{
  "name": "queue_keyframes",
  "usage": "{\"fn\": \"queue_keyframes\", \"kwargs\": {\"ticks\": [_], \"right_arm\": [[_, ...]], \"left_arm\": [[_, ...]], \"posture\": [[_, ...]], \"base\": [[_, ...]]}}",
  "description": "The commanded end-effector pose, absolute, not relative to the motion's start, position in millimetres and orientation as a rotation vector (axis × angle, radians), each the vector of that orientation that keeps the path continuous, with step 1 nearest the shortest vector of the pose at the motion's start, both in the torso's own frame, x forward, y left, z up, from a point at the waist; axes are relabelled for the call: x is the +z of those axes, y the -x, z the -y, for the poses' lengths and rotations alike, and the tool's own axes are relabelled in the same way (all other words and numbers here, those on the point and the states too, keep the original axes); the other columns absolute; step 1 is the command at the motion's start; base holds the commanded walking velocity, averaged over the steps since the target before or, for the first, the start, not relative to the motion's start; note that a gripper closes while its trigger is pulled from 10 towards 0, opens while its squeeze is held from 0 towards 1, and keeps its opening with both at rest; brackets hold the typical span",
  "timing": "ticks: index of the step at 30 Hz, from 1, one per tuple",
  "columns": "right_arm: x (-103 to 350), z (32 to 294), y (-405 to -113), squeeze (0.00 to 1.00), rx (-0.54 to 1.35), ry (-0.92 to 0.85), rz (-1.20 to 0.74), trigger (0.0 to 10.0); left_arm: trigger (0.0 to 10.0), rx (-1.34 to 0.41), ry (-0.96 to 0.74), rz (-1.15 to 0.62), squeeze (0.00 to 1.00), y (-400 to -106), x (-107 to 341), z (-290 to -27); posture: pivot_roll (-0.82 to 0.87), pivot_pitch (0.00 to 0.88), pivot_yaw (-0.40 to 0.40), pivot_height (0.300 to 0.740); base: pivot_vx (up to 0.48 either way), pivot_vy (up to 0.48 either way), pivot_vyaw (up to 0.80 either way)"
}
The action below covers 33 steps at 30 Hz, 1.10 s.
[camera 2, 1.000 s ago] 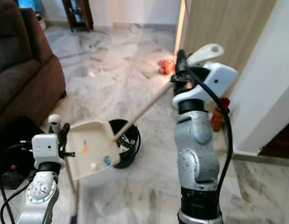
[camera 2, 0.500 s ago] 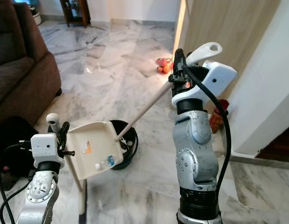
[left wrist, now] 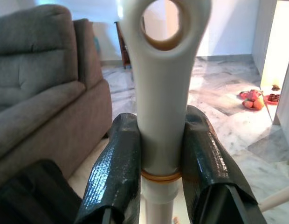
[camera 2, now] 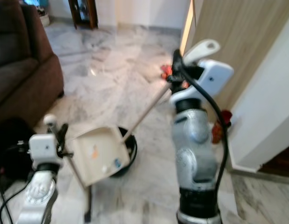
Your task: Sweep floor
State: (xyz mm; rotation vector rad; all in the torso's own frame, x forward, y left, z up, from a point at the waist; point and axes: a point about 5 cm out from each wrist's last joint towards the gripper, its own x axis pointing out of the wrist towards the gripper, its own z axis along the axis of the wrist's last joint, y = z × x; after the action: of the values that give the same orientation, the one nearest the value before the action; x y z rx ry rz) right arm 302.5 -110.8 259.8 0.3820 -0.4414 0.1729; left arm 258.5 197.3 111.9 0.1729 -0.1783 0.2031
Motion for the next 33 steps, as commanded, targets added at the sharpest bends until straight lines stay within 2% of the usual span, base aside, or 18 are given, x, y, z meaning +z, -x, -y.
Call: {"fn": "queue_keyframes", "kwargs": {"ticks": [1, 6, 13, 33], "right_arm": [[274.4, 115.7, -297.8, 0.00, 0.179, -0.435, 0.510, 10.0], [273.2, 114.9, -298.4, 0.00, 0.184, -0.405, 0.499, 10.0], [272.2, 112.0, -298.2, 0.00, 0.206, -0.409, 0.492, 10.0], [271.7, 111.8, -298.4, 0.00, 0.214, -0.433, 0.486, 10.0]], "left_arm": [[10.0, 0.192, -0.169, 0.226, 0.00, -260.2, 120.4, -192.0], [10.0, 0.194, -0.169, 0.226, 0.00, -260.5, 120.5, -192.0], [10.0, 0.197, -0.170, 0.226, 0.00, -260.2, 120.3, -192.4], [10.0, 0.203, -0.172, 0.230, 0.00, -260.0, 121.0, -193.8]], "posture": [[0.06, 0.066, -0.002, 0.740], [0.06, 0.070, -0.004, 0.740], [0.06, 0.071, -0.006, 0.740], [0.06, 0.069, -0.007, 0.740]], "base": [[0.409, 0.000, 0.00], [0.409, 0.000, 0.00], [0.411, 0.000, 0.69], [0.409, 0.000, 0.00]]}}
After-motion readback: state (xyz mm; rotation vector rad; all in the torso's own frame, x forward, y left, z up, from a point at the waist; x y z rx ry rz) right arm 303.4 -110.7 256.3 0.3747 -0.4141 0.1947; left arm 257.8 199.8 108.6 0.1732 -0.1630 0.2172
